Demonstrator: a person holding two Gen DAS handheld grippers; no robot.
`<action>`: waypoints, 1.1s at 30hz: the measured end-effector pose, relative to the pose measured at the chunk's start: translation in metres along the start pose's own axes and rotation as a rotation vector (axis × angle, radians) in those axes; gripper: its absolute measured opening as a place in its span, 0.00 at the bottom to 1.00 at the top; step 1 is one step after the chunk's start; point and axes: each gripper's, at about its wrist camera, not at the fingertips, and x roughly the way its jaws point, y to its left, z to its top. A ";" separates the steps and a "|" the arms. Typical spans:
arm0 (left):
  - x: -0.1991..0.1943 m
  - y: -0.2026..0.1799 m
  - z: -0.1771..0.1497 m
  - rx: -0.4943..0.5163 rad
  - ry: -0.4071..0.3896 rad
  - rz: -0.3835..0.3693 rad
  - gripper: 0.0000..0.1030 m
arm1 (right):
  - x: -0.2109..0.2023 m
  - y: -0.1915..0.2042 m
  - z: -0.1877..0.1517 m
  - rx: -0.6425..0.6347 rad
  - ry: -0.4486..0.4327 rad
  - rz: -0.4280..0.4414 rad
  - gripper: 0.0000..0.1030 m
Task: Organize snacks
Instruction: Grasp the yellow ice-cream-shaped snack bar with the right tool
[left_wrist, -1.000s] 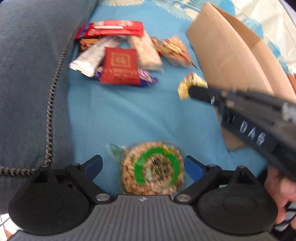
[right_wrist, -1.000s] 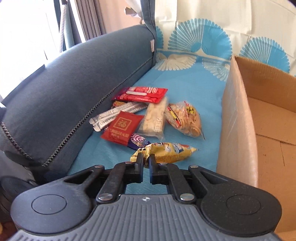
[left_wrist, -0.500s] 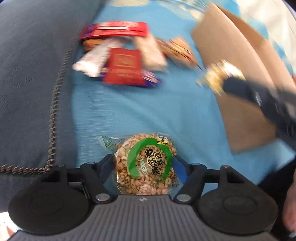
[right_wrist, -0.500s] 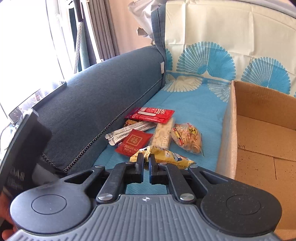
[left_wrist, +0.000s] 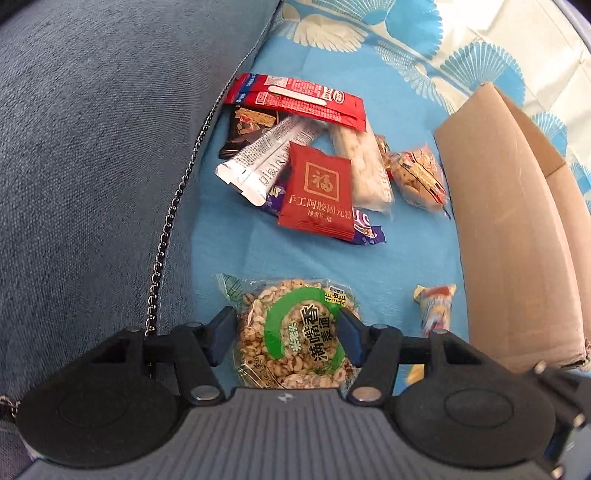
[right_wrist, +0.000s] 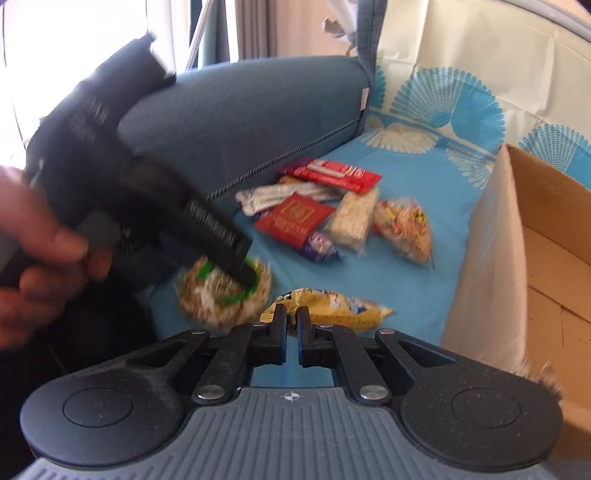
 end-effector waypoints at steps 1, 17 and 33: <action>-0.001 -0.001 -0.001 0.002 -0.006 0.005 0.64 | 0.002 0.001 -0.004 -0.007 0.016 0.005 0.05; 0.002 -0.008 -0.001 0.020 -0.013 0.013 0.77 | 0.007 -0.015 -0.022 0.126 0.060 -0.027 0.56; 0.017 -0.023 -0.003 0.127 0.065 0.045 0.90 | 0.036 -0.026 -0.017 0.218 0.106 -0.158 0.14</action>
